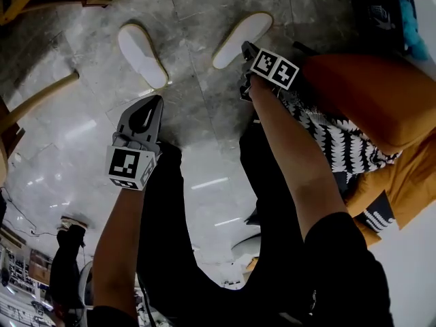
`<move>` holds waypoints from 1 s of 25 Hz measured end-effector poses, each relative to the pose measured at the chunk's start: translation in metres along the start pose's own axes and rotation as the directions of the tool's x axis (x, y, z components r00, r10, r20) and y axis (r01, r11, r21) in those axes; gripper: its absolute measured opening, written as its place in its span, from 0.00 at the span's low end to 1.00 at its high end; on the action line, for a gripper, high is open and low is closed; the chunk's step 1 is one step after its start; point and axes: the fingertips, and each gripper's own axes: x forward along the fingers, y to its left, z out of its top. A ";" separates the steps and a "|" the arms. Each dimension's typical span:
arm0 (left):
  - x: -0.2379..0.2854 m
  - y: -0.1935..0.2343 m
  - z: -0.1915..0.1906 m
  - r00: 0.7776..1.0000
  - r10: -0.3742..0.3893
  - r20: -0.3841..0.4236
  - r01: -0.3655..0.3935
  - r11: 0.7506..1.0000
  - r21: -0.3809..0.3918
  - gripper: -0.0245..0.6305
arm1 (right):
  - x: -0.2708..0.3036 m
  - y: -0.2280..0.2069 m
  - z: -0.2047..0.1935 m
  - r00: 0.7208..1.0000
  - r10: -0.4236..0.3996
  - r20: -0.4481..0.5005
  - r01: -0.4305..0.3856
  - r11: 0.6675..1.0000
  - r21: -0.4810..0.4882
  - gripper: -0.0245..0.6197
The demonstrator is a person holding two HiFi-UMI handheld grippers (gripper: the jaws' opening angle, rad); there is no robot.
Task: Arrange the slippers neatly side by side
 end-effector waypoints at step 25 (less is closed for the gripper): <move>-0.026 -0.010 -0.033 0.999 0.040 0.008 -0.039 0.993 -0.113 0.06 | 0.041 0.059 -0.080 0.967 -0.118 -0.228 -0.024 0.844 -0.536 0.10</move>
